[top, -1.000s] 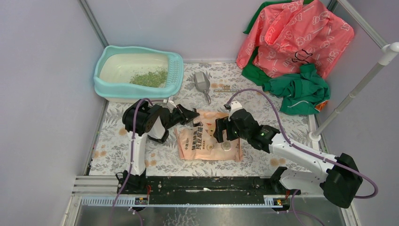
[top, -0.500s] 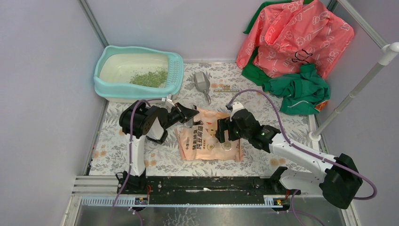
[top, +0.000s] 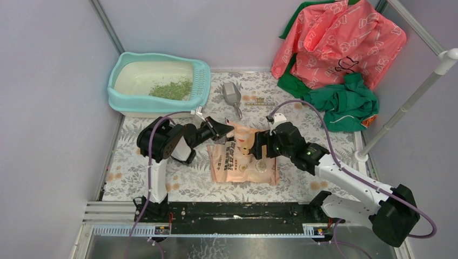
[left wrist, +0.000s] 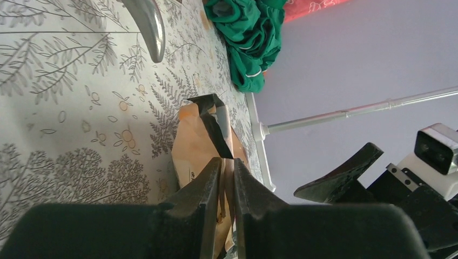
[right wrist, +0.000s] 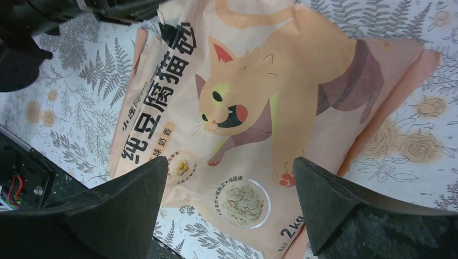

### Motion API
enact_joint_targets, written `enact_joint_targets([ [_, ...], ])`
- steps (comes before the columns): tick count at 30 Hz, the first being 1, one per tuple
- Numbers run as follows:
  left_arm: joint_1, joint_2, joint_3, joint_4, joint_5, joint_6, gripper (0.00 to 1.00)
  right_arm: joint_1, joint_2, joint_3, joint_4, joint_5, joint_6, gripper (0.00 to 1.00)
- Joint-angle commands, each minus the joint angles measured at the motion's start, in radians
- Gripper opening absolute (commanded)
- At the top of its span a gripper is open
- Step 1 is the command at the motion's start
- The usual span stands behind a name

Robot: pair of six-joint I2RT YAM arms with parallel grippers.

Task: Fill the litter box with clean litter
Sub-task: Close the cat litter bag at the center of the board.

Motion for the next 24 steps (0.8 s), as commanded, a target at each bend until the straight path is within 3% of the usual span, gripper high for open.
enact_joint_targets([
  [1, -0.038, 0.035, 0.043, 0.092, -0.011, -0.009, 0.2, -0.04, -0.058, 0.006, -0.009, -0.043, -0.017, 0.94],
  [14, -0.044, -0.025, 0.076, 0.095, 0.025, -0.03, 0.2, -0.145, -0.065, 0.012, 0.002, -0.144, 0.038, 0.93],
  [24, -0.079, -0.053, 0.139, 0.097, 0.064, -0.089, 0.07, -0.202, -0.065, 0.041, -0.017, -0.188, 0.041, 0.93],
])
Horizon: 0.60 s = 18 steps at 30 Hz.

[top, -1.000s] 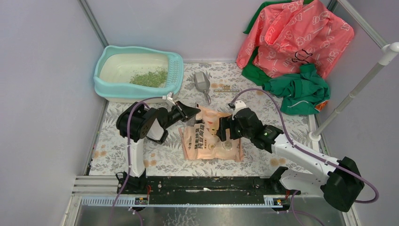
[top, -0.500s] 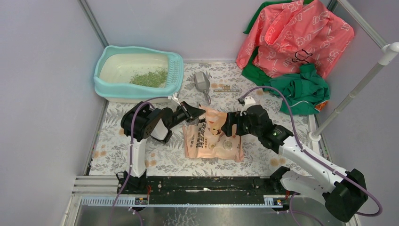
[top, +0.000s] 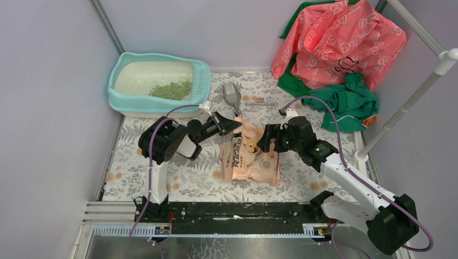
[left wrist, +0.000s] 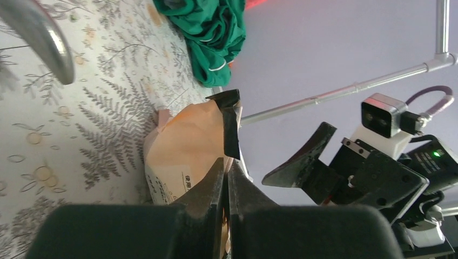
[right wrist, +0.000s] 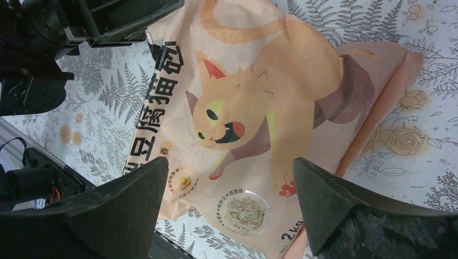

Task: Fill the litter box with clean litter
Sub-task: Close the cat litter bag at the center of the board.

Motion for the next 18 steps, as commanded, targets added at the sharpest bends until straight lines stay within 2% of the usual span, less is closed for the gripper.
enact_joint_targets([
  [1, -0.025, -0.062, 0.033, 0.095, 0.033, -0.041, 0.07, -0.029, -0.022, 0.041, -0.001, -0.046, 0.005, 0.93],
  [18, 0.016, -0.274, -0.052, 0.095, 0.071, -0.212, 0.08, -0.067, -0.053, 0.088, -0.059, -0.081, 0.004, 0.93],
])
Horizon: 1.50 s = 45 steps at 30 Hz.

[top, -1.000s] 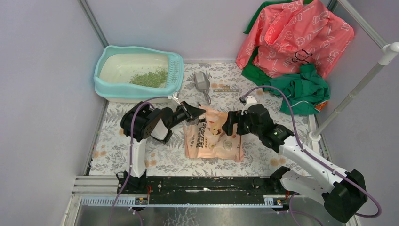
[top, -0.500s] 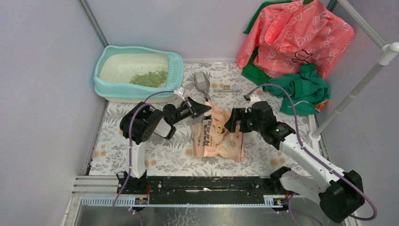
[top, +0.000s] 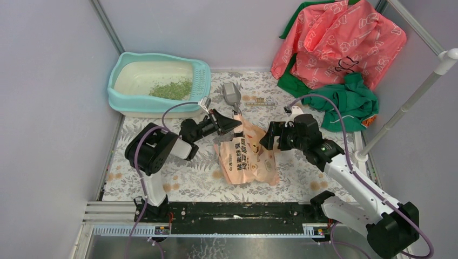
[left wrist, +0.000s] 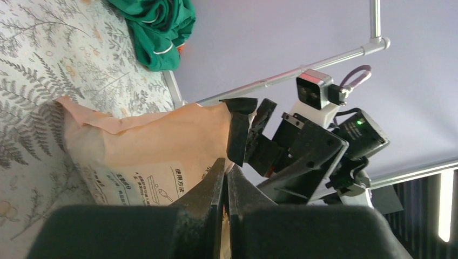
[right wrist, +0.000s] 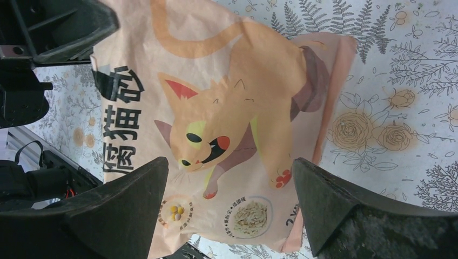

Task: Fill the litter box with clean litter
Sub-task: Close the cat litter bag at the center of the board.

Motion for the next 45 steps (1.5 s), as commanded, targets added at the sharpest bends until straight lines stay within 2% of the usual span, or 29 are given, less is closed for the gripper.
enact_joint_targets([
  [1, 0.035, -0.108, -0.023, 0.117, 0.014, -0.104, 0.08, -0.01, -0.007, 0.058, -0.001, -0.037, 0.007, 0.93],
  [10, 0.111, -0.257, -0.1, 0.113, 0.047, -0.203, 0.08, -0.01, 0.075, 0.047, 0.0, -0.071, 0.012, 0.92],
  [19, 0.12, -0.339, -0.113, 0.105, 0.038, -0.253, 0.08, -0.009, 0.165, -0.014, 0.095, -0.137, 0.021, 0.9],
  [27, 0.12, -0.362, -0.106, 0.103, 0.033, -0.275, 0.09, -0.009, 0.32, -0.026, 0.198, -0.152, 0.023, 0.87],
  [33, 0.12, -0.38, -0.084, 0.107, 0.03, -0.305, 0.09, -0.009, 0.373, -0.053, 0.214, -0.067, 0.015, 0.87],
  [37, 0.12, -0.391, -0.094, 0.103, 0.019, -0.306, 0.09, -0.003, 0.452, -0.038, 0.245, -0.096, 0.013, 0.84],
  [45, 0.12, -0.291, -0.058, 0.112, 0.013, -0.294, 0.09, 0.18, 0.522, -0.004, 0.254, -0.074, 0.039, 0.82],
])
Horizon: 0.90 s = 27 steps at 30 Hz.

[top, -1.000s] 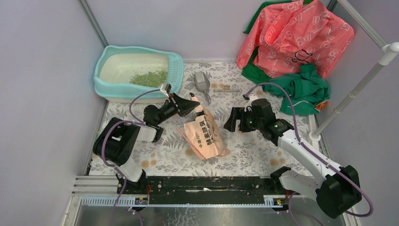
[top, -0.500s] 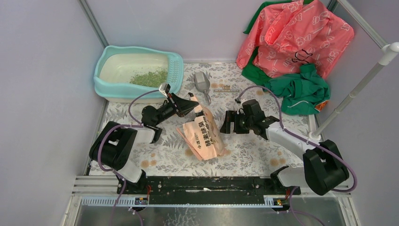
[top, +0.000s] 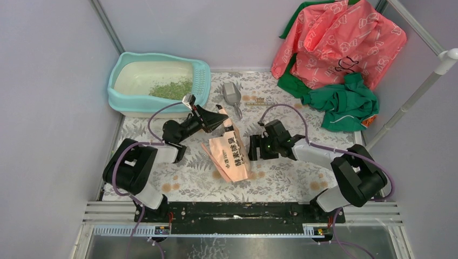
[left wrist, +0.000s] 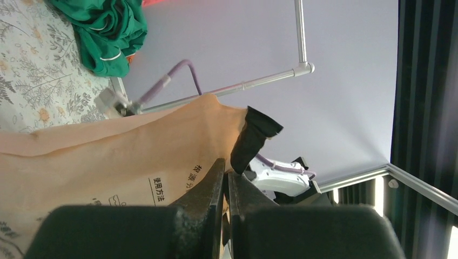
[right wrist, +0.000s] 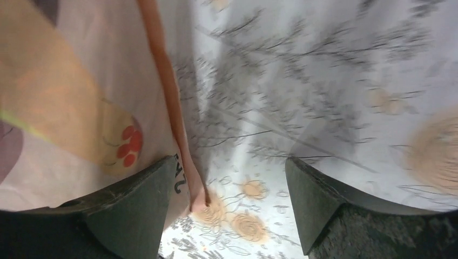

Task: Fill the litter box with clean litter
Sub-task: Close the cat litter bag at the center of the board.

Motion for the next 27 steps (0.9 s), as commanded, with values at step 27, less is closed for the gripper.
enact_joint_targets([
  [27, 0.011, 0.476, 0.314, 0.169, 0.138, -0.047, 0.22, 0.024, -0.264, -0.091, -0.022, 0.042, 0.076, 0.86],
])
